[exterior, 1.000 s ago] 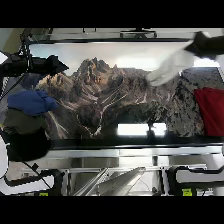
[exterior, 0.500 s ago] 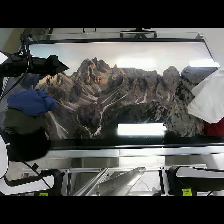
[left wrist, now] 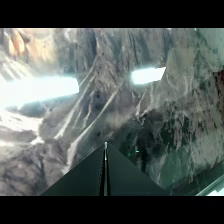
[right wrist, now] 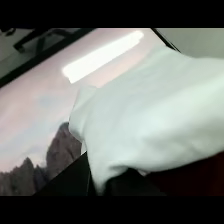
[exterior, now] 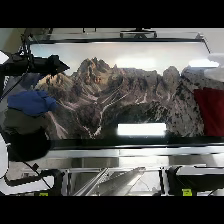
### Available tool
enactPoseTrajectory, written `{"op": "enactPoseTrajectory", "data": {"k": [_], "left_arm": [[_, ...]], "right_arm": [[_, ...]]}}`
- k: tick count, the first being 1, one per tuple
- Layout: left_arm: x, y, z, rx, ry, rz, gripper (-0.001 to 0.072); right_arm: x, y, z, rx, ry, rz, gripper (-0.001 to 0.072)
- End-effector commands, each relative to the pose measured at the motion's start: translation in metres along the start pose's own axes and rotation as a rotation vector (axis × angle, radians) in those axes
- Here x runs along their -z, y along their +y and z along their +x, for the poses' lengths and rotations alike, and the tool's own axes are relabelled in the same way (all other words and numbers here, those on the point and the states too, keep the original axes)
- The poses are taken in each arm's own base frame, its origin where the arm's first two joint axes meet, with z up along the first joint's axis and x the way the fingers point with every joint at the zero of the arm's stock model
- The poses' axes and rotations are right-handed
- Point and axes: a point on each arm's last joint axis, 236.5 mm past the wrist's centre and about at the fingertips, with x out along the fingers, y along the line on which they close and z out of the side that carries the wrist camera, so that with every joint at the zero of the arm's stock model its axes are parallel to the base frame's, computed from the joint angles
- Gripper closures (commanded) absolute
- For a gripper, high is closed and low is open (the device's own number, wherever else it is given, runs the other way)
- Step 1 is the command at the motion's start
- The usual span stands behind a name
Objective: Fold the shirts.
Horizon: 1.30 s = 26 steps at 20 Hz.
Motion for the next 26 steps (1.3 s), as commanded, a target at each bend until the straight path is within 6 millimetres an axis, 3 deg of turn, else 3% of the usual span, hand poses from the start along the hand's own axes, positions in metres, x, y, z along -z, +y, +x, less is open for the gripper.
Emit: {"op": "enactPoseTrajectory", "data": {"k": [1,4,6,8,10,13,14,15,16,19,22,23,24,25,26], "left_arm": [[0.007,-0.006,0.006,0.004,0.025,0.016,0.0689],[0.017,-0.017,0.011,0.023,0.066,0.032,0.0689],[0.022,-0.023,0.014,0.032,0.084,0.041,0.0689],[0.024,-0.027,0.016,0.038,0.09,0.047,0.0689],[0.026,-0.027,0.016,0.04,0.097,0.047,0.0689],[0.026,-0.027,0.016,0.04,0.1,0.047,0.0689],[0.026,-0.027,0.016,0.04,0.1,0.047,0.0689],[0.026,-0.027,0.016,0.04,0.1,0.047,0.0689],[0.026,-0.027,0.016,0.04,0.1,0.047,0.0689],[0.026,-0.027,0.016,0.04,0.099,0.047,0.069],[0.024,-0.027,0.016,0.039,0.092,0.047,0.0689],[0.023,-0.027,0.016,0.038,0.084,0.047,0.0689],[0.021,-0.027,0.016,0.037,0.078,0.047,0.0689],[0.022,-0.027,0.016,0.039,0.081,0.047,0.0689],[0.023,-0.027,0.016,0.04,0.086,0.047,0.0689]], "right_arm": [[0.084,-0.072,0.001,0.204,0.289,0.228,0.0693],[0.167,-0.102,-0.01,0.269,0.541,0.427,0.0694],[0.205,-0.117,-0.017,0.312,0.627,0.508,0.0693],[0.238,-0.146,-0.03,0.441,0.709,0.514,0.0692],[0.258,-0.175,-0.049,0.583,0.774,0.468,0.0692],[0.265,-0.2,-0.066,0.706,0.802,0.416,0.0683],[0.266,-0.202,-0.068,0.712,0.81,0.406,0.0516],[0.267,-0.201,-0.069,0.713,0.817,0.408,0.0163],[0.27,-0.2,-0.072,0.718,0.836,0.413,0.0004],[0.277,-0.195,-0.083,0.729,0.892,0.433,0.0007],[0.282,-0.179,-0.08,0.7,0.927,0.446,0.0019],[0.284,-0.168,-0.075,0.673,0.944,0.437,0.0206],[0.285,-0.156,-0.071,0.643,0.962,0.421,0.0473],[0.287,-0.141,-0.064,0.606,0.98,0.396,0.061],[0.288,-0.124,-0.056,0.565,0.993,0.369,0.063]]}}
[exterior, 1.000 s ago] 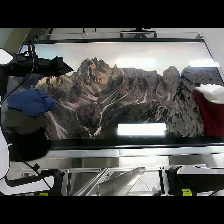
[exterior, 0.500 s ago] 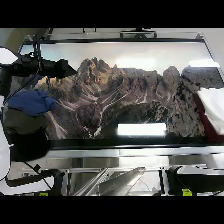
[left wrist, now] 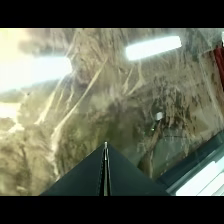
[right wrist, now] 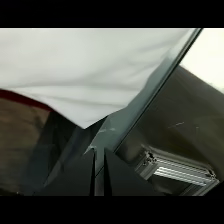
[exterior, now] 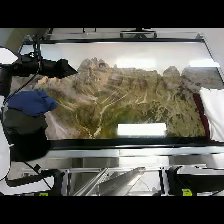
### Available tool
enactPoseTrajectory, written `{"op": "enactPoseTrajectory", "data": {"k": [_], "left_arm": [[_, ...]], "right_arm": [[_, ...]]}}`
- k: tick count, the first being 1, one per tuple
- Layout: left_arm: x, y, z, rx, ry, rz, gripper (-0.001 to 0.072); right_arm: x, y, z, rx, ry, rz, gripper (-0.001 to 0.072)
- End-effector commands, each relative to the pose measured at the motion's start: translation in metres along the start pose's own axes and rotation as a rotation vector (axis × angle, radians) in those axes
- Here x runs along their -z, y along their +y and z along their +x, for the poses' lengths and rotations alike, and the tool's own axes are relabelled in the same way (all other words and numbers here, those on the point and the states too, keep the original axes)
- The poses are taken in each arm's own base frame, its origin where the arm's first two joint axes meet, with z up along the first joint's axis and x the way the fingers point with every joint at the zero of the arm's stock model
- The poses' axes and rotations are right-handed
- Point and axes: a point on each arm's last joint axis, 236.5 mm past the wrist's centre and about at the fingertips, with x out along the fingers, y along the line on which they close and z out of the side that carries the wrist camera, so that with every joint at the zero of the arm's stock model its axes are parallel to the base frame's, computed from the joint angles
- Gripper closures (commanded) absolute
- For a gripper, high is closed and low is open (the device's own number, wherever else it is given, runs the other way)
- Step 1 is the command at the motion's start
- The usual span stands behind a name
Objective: Fold the shirts.
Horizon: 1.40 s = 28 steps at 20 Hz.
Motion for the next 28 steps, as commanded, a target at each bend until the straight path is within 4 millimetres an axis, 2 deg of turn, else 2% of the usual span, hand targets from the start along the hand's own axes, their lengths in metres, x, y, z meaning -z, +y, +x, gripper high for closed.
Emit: {"op": "enactPoseTrajectory", "data": {"k": [1,3,4,5,6,7,9,11,13,14,16,18,21,28], "left_arm": [[0.002,-0.001,0.0,0.004,0.01,0.0,0.0689],[0.007,-0.002,0.0,0.008,0.031,0.0,0.0689],[0.011,-0.005,0.002,0.013,0.045,0.004,0.0688],[0.017,-0.01,0.005,0.022,0.068,0.01,0.0688],[0.027,-0.016,0.009,0.033,0.092,0.012,0.0688],[0.043,-0.022,0.014,0.041,0.124,0.011,0.0688],[0.086,-0.035,0.022,0.06,0.196,0.014,0.0688],[0.139,-0.047,0.027,0.074,0.266,0.012,0.0689],[0.184,-0.054,0.029,0.075,0.281,0.008,0.0689],[0.201,-0.053,0.03,0.072,0.282,0.004,0.0689],[0.224,-0.048,0.026,0.063,0.289,-0.031,0.0688],[0.233,-0.04,0.019,0.05,0.272,-0.06,0.0688],[0.234,-0.028,0.012,0.03,0.241,-0.094,0.0689],[0.24,-0.017,0.002,0.008,0.184,-0.116,0.0689]], "right_arm": [[0.023,0.053,-0.004,-0.067,0.045,-0.128,0.063],[0.041,0.108,-0.008,-0.157,0.038,-0.238,0.063],[0.055,0.141,-0.009,-0.222,0.023,-0.298,0.0663],[0.071,0.17,-0.008,-0.278,0.002,-0.349,0.0694],[0.09,0.194,-0.003,-0.32,-0.016,-0.397,0.0694],[0.114,0.21,0.008,-0.333,-0.022,-0.448,0.0695],[0.171,0.22,0.039,-0.322,0.008,-0.598,0.0694],[0.237,0.215,0.072,-0.322,0.076,-0.739,0.0694],[0.285,0.216,0.097,-0.374,0.088,-0.791,0.0694],[0.299,0.219,0.104,-0.39,0.084,-0.812,0.0694],[0.311,0.22,0.109,-0.383,0.092,-0.852,0.0694],[0.314,0.223,0.108,-0.397,0.091,-0.851,0.0694],[0.315,0.226,0.106,-0.413,0.093,-0.841,0.0693],[0.316,0.227,0.106,-0.416,0.098,-0.839,0.0693]]}}
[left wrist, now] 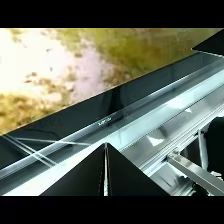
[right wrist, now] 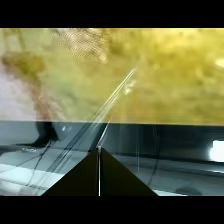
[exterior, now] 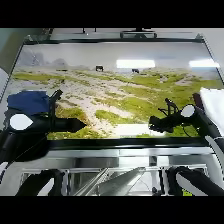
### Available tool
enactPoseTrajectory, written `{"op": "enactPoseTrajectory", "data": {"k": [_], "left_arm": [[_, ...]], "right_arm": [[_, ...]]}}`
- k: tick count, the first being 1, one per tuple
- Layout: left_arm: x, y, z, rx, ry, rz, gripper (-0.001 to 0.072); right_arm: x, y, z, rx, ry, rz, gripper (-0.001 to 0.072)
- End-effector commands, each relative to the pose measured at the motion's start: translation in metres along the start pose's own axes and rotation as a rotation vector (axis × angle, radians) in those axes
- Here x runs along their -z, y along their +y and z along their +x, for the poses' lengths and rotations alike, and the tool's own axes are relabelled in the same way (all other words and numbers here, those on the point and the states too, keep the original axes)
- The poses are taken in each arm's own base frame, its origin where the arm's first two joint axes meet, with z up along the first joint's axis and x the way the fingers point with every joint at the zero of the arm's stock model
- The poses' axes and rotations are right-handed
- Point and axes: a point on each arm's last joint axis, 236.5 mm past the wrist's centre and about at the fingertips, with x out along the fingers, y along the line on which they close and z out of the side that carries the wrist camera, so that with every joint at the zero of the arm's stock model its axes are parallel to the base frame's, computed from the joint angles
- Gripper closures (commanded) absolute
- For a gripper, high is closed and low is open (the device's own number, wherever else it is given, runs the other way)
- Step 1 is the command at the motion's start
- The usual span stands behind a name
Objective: Fold the shirts.
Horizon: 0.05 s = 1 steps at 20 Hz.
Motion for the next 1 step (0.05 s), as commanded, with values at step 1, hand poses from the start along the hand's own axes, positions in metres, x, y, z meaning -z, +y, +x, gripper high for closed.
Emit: {"op": "enactPoseTrajectory", "data": {"k": [1], "left_arm": [[0.0036,0.0042,-0.0033,-0.008,-0.033,-0.006,0.0689]], "right_arm": [[-0.0001,0.0014,0.0004,-0.005,-0.002,0.001,0.0693]]}}
